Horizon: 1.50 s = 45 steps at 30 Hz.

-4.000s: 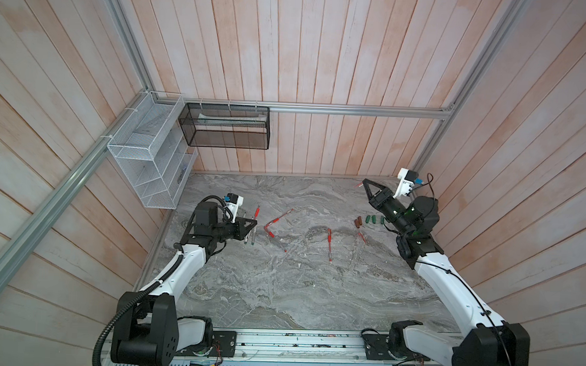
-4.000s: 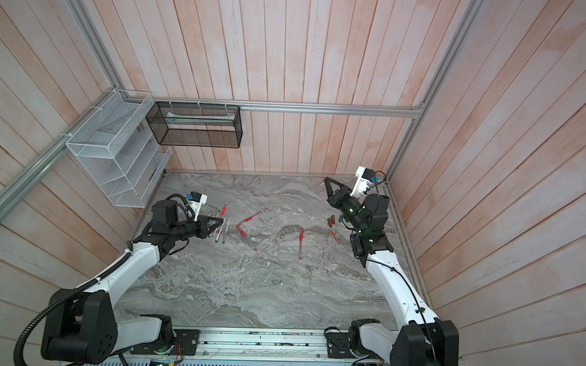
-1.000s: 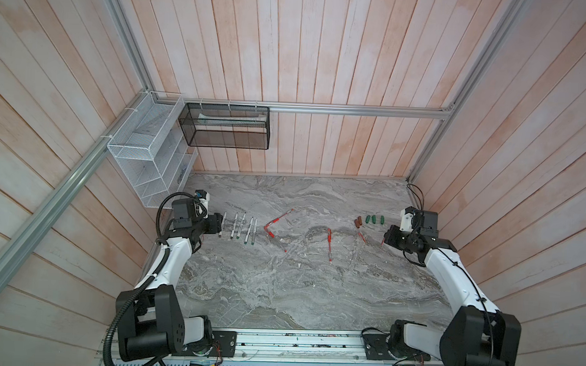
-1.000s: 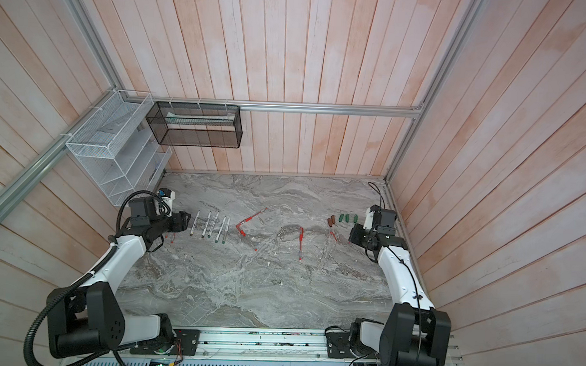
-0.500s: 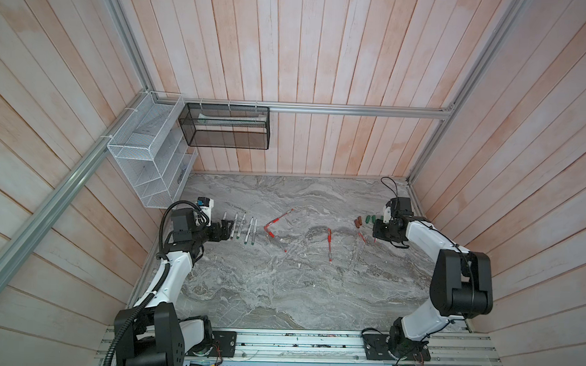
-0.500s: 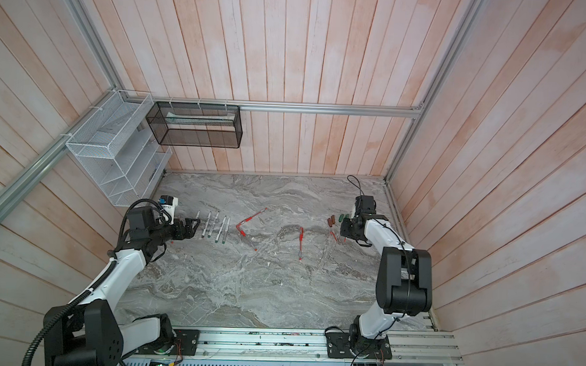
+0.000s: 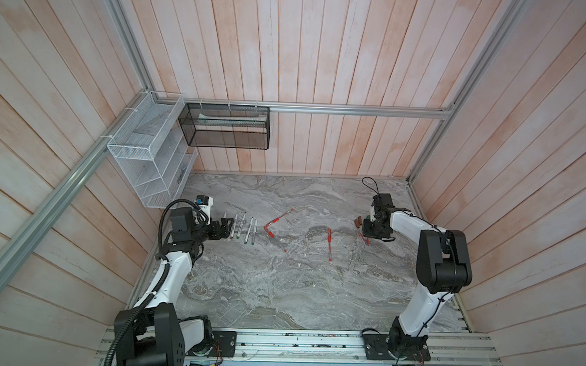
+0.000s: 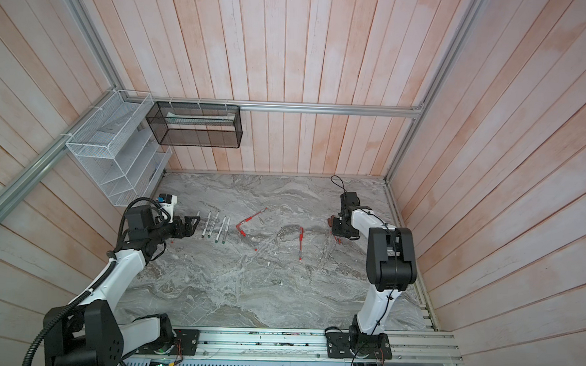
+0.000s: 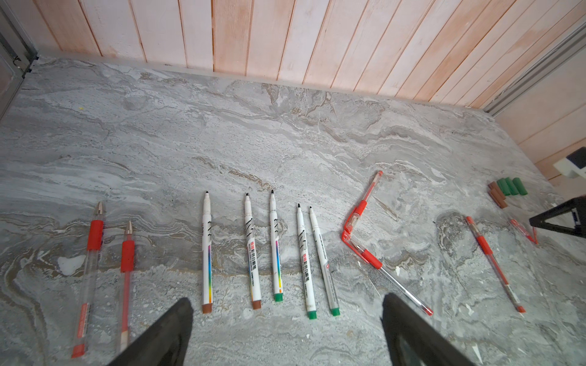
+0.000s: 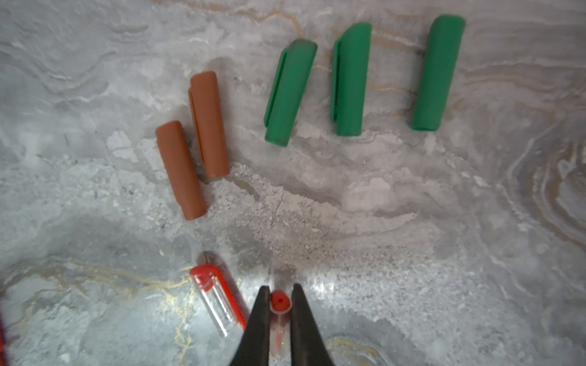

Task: Open the pen caps
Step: 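Open the left gripper on the pen while right sets cap by brown caps, then move the right gripper to a red gel pen and close on its cap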

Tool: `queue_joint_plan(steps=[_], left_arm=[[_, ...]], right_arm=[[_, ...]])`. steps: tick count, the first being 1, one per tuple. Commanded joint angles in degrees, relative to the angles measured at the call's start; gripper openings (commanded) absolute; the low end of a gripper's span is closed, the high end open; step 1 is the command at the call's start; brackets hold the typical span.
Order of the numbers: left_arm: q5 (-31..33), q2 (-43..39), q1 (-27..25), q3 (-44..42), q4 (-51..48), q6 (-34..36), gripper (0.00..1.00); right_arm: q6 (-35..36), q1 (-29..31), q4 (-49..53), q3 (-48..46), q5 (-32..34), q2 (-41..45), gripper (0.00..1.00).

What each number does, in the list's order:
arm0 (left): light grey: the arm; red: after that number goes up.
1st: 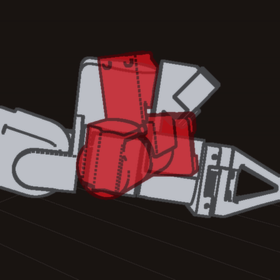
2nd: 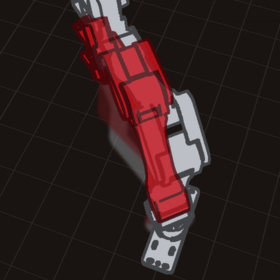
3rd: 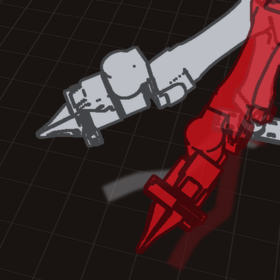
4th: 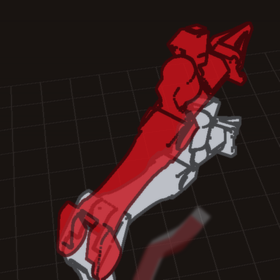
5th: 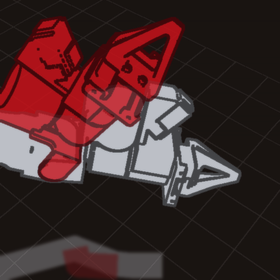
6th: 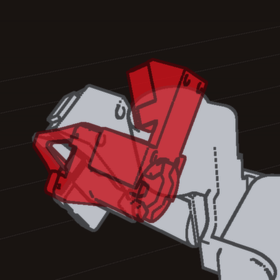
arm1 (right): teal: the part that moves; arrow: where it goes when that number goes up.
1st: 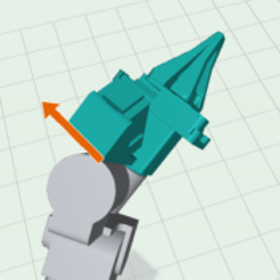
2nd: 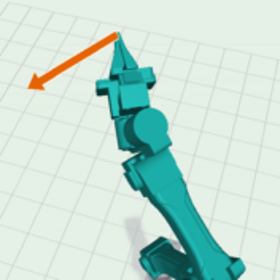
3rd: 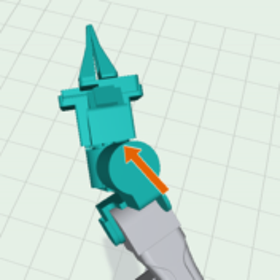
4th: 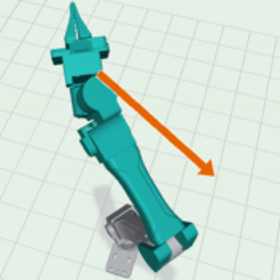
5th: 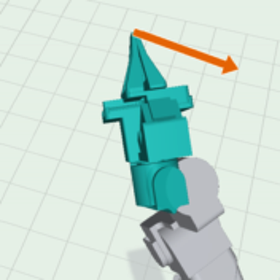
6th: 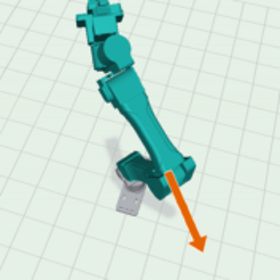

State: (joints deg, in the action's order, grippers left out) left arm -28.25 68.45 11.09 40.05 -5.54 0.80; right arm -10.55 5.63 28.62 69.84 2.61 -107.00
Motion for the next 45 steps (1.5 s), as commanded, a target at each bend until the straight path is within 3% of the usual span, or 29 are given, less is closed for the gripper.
queue_joint_plan(steps=[1, 10, 16, 19, 26, 30, 45], left_arm=[[-0.4, -0.2, 0.4, -0.9, 1.5, -0.3, 0.94], [-0.8, 0.0, 0.4, -0.9, 1.8, -0.5, 0.94], [-0.7, 0.5, 0.6, -0.5, 1.8, -0.9, 0.94], [-1.1, 0.4, 0.7, 0.1, 0.8, -0.8, 0.94], [-1.5, -0.4, 0.8, -0.4, 0.8, -0.9, 0.94], [-0.9, -0.5, 0.8, -0.2, 1.1, -1.2, 0.94], [-1.4, -0.3, 1.1, -0.3, 1.4, -1.8, 0.94]], right_arm=[[0.0, 0.8, 1.9, 1.1, 1.9, -0.1, 0.19], [-1.1, 1.3, 3.7, 2.8, 0.6, 4.0, 0.25], [-4.2, 6.3, 3.7, 3.8, -2.1, 7.2, 0.26], [-7.6, 8.6, 2.9, 4.7, -5.3, 6.0, 0.27], [-12.4, 15.0, 0.1, 6.3, -6.0, 1.6, 0.28], [-13.8, 18.4, 1.5, 8.4, -2.9, -2.1, 0.29], [-17.6, 21.5, 3.1, 11.6, 1.1, -9.5, 0.3]])
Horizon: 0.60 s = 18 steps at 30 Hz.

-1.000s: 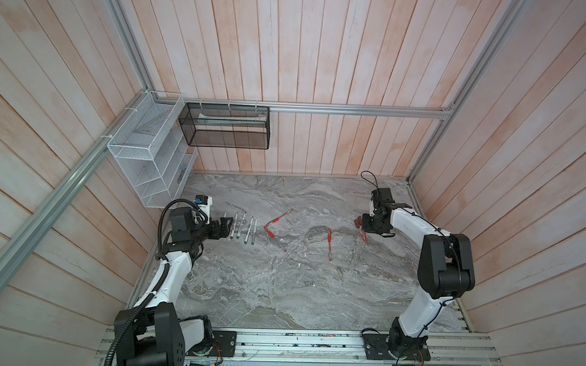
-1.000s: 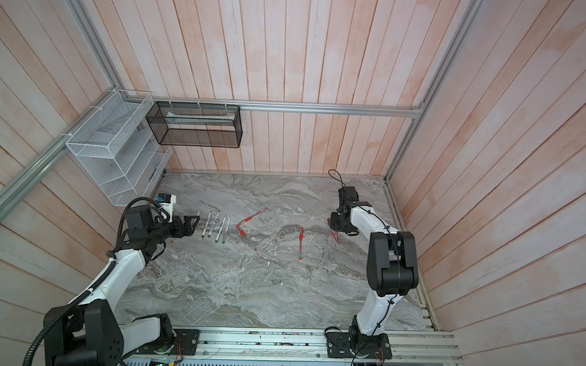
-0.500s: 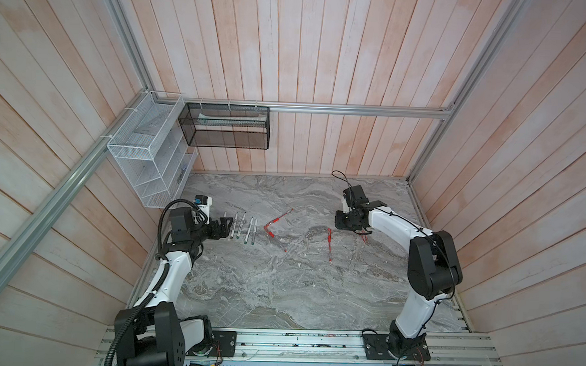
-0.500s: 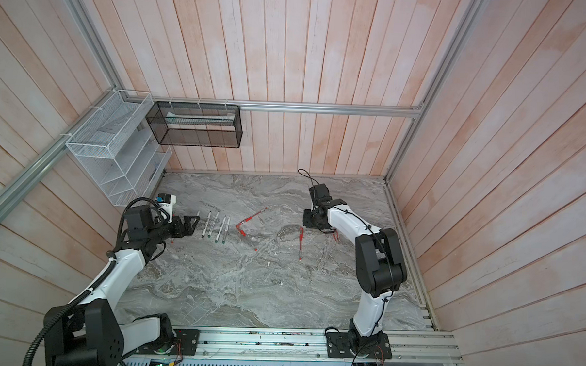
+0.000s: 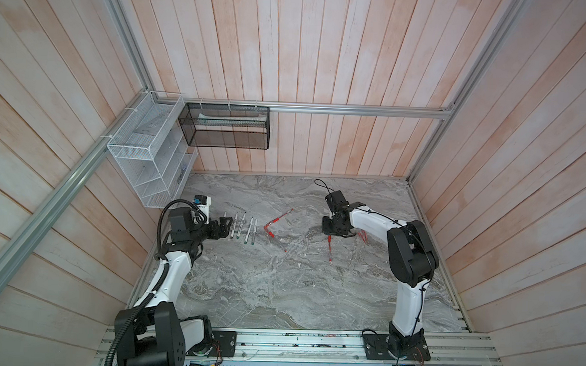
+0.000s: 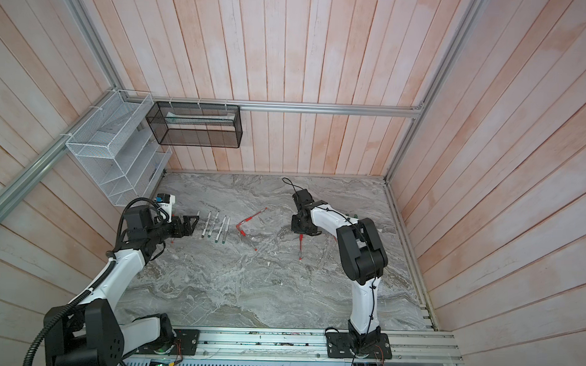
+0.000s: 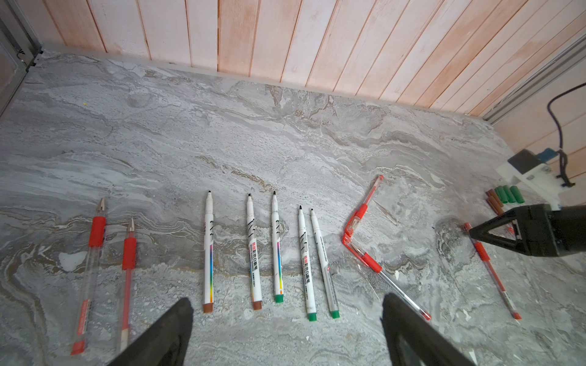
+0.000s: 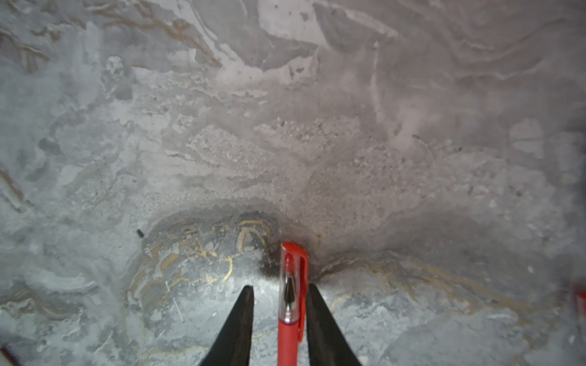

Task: Open the pen caps
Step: 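Move the right gripper to a red gel pen and close on its cap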

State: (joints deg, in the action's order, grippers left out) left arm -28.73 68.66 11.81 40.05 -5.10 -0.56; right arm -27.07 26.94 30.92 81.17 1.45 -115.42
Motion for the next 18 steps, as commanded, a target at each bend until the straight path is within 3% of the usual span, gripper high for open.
queue_joint_plan(steps=[1, 11, 18], left_arm=[[-1.4, -0.6, 0.4, -0.8, 1.6, -0.4, 0.94], [-1.3, -0.7, 0.7, 0.1, 0.1, 0.0, 0.94], [-2.0, -0.8, 0.8, 0.0, 0.3, -0.6, 0.94]], right_arm=[[-1.1, 0.2, 0.8, 0.6, 2.5, -1.6, 0.3], [0.2, 0.8, 5.2, 5.4, 4.0, -7.3, 0.21], [0.5, 0.6, 5.8, 6.2, 3.2, -5.6, 0.12]])
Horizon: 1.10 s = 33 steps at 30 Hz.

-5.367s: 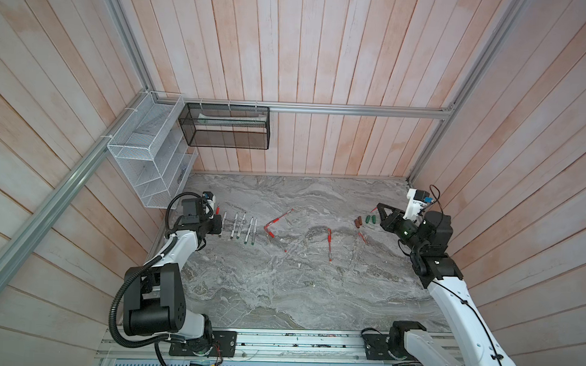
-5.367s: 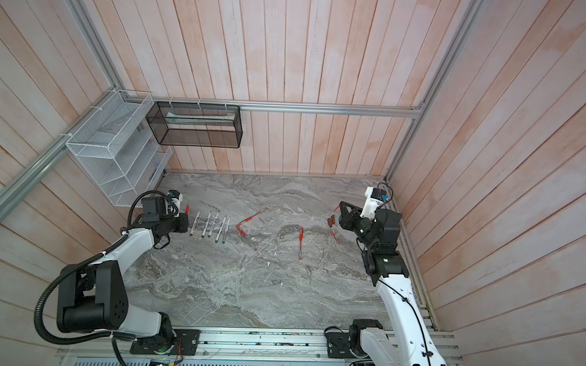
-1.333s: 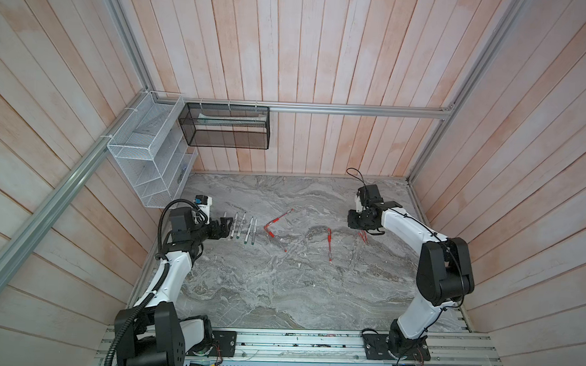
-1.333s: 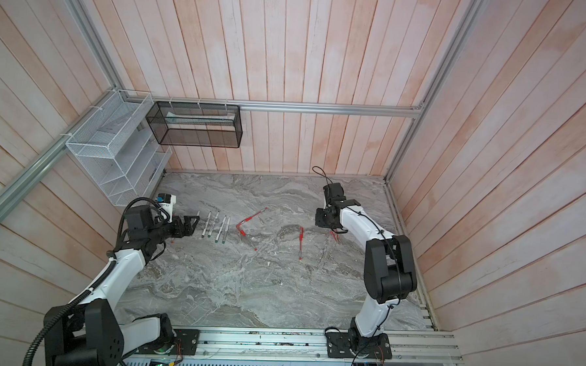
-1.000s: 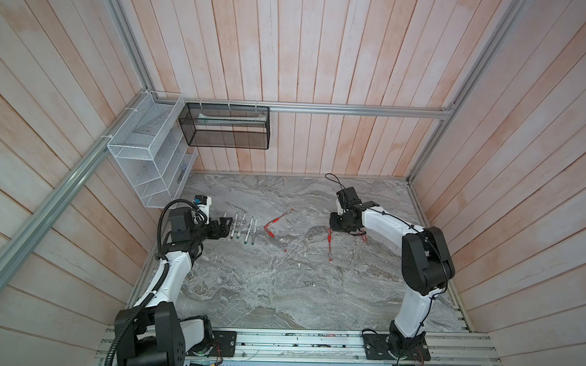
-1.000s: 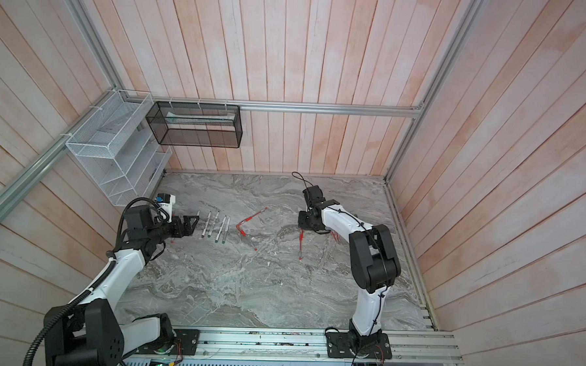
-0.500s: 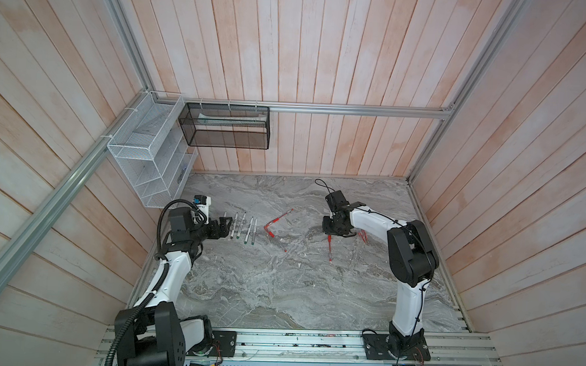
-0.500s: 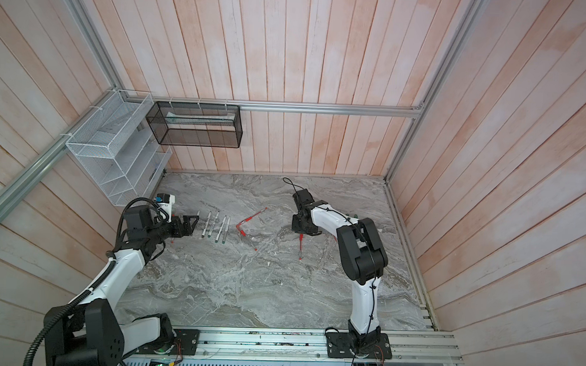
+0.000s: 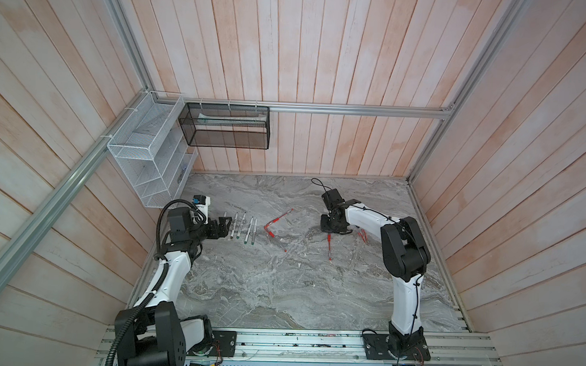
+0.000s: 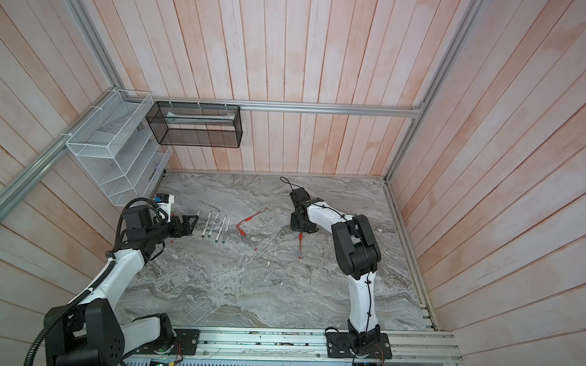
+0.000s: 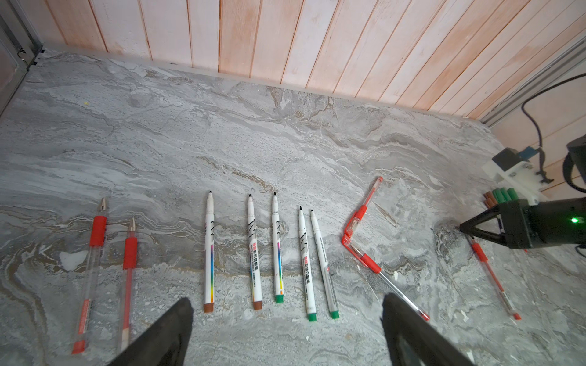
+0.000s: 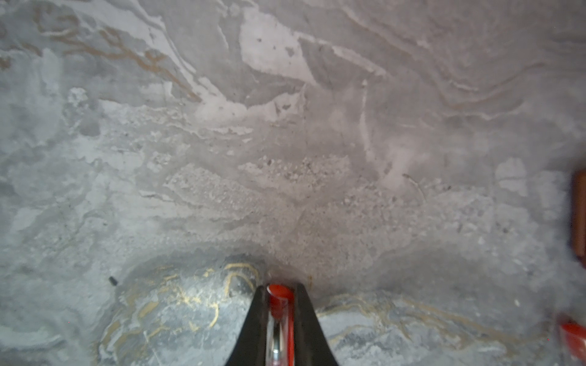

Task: Open the pen caps
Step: 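Move the right gripper to a red gel pen and close on its cap, then lift the pen and carry it toward the left gripper while left moves to meet it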

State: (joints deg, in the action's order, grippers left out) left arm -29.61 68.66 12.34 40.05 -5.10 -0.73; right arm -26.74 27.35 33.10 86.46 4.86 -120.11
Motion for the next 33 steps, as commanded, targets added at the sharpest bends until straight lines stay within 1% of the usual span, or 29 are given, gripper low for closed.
queue_joint_plan(steps=[1, 5, 8, 10, 13, 15, 17, 20, 24, 28, 30, 33], left_arm=[[-0.9, -0.7, 0.3, 0.5, -0.2, -0.4, 0.94], [-1.8, -0.9, 0.3, -0.2, 1.6, -1.4, 0.94], [-2.3, -0.9, 0.4, 0.8, -0.1, -1.5, 0.94], [-2.9, -1.0, 0.4, 1.6, -0.3, -2.1, 0.94], [-7.4, -1.6, 0.4, 1.6, 1.0, -3.3, 0.91], [-11.5, -1.1, 0.4, 2.4, 0.6, -6.1, 0.9], [-16.0, -0.8, 0.3, 2.1, 2.6, -9.9, 0.89], [-22.3, -1.0, -0.6, -0.3, 7.8, -13.9, 0.88], [-26.1, 0.2, -1.6, 0.3, 8.8, -17.7, 0.85], [-27.9, 0.4, -4.0, 0.0, 10.7, -18.2, 0.84], [-29.6, 1.1, -5.0, 0.3, 11.2, -19.8, 0.82], [-32.9, 2.0, -7.5, -0.3, 15.2, -23.2, 0.81]], right_arm=[[0.2, 0.2, 4.0, 1.4, -0.2, -0.2, 0.12], [-0.1, -0.1, 1.8, 0.7, -1.2, 3.8, 0.11], [-0.4, -0.6, 2.6, 2.4, -3.8, 5.2, 0.11], [-1.0, -0.7, 1.1, 1.8, -4.7, 7.1, 0.11], [-2.4, -1.2, -2.6, 0.1, -7.8, 9.8, 0.11], [-3.6, -1.5, -4.0, 0.1, -10.4, 10.8, 0.11], [-5.0, -1.5, -7.0, -1.5, -12.6, 12.9, 0.11], [-7.8, -1.6, -15.2, -5.4, -16.5, 16.0, 0.08], [-12.4, -1.8, -24.3, -9.2, -22.4, 18.8, 0.02], [-19.5, -2.1, -38.2, -16.0, -27.1, 21.8, 0.0], [-23.5, -2.1, -44.4, -18.0, -30.0, 22.3, 0.0], [-31.1, -1.1, -57.9, -23.2, -32.8, 23.1, 0.0]])
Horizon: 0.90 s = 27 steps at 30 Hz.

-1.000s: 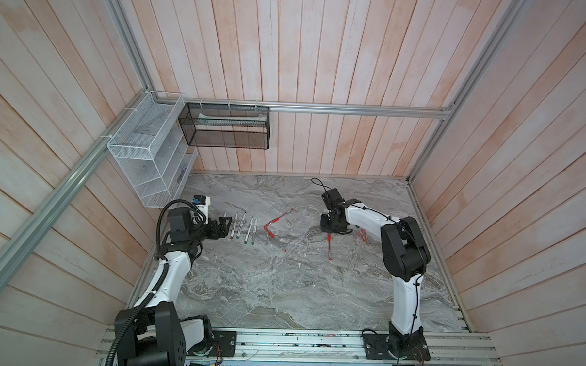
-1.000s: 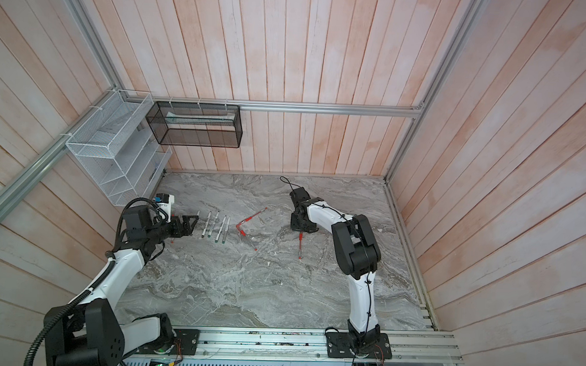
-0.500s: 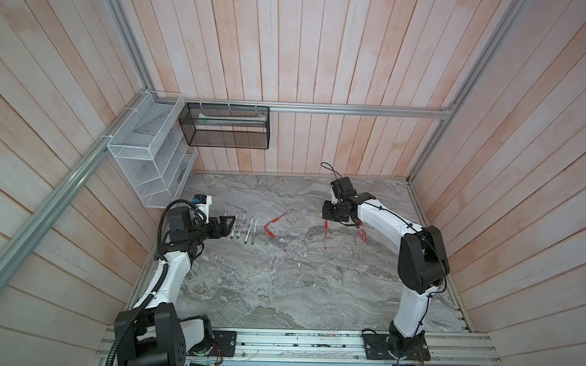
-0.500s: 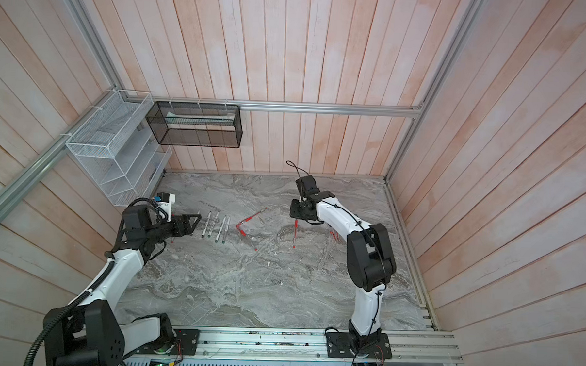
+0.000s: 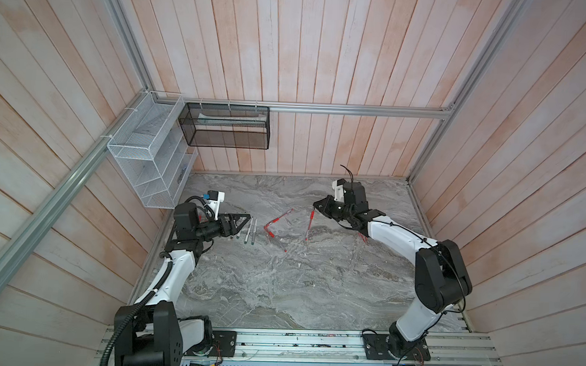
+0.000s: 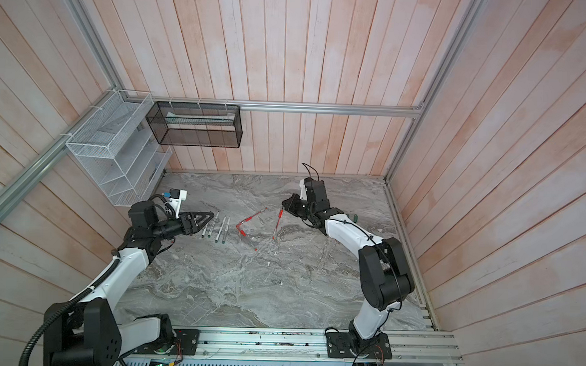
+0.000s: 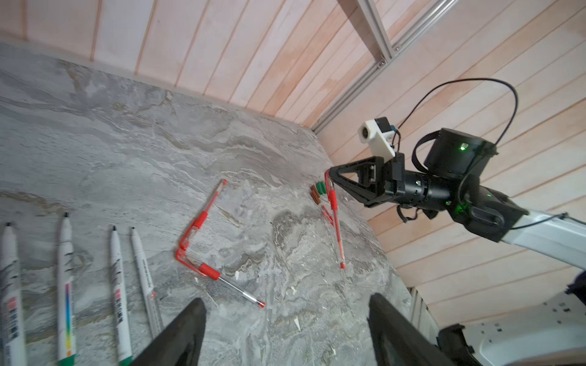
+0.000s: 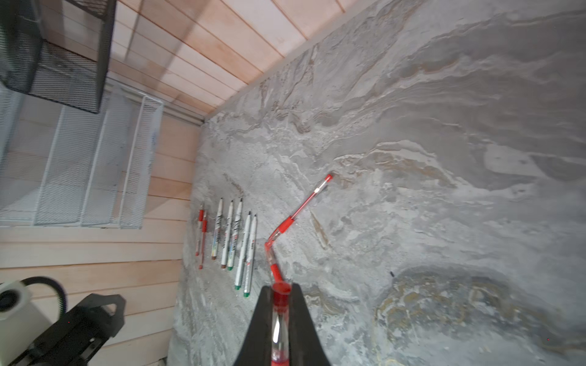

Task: Open the pen caps
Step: 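Lift the pen and carry it toward the left gripper while left moves to meet it, then close the left gripper on the pen's clear body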

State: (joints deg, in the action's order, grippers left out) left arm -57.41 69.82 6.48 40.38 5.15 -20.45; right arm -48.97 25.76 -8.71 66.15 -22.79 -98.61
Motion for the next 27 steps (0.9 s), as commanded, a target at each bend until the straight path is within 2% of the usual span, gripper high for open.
queue_joint_plan(steps=[1, 6, 13, 20, 24, 27], left_arm=[[-5.9, 1.2, -2.8, -1.0, 6.4, -4.0, 0.81], [-9.2, 3.5, -6.6, 0.6, 7.1, -5.4, 0.8], [-10.5, 6.8, -11.8, 2.7, 7.0, -6.1, 0.74], [-12.8, 9.5, -14.3, 3.6, 12.0, -11.7, 0.68], [-13.9, 10.7, -14.5, 2.9, 18.2, -16.5, 0.62], [-14.0, 11.2, -14.6, 3.9, 17.4, -16.7, 0.56]], right_arm=[[-10.9, 1.0, -19.8, -4.2, -5.6, 1.3, 0.0], [-17.7, 3.8, -31.6, -7.4, -7.3, 0.8, 0.0], [-21.1, 8.4, -40.2, -8.1, -7.3, -0.8, 0.0], [-21.7, 11.3, -42.9, -7.3, -7.3, -2.7, 0.0], [-20.4, 12.5, -42.5, -6.8, -7.3, -3.4, 0.0], [-21.4, 13.0, -43.9, -7.3, -6.7, -3.6, 0.0]])
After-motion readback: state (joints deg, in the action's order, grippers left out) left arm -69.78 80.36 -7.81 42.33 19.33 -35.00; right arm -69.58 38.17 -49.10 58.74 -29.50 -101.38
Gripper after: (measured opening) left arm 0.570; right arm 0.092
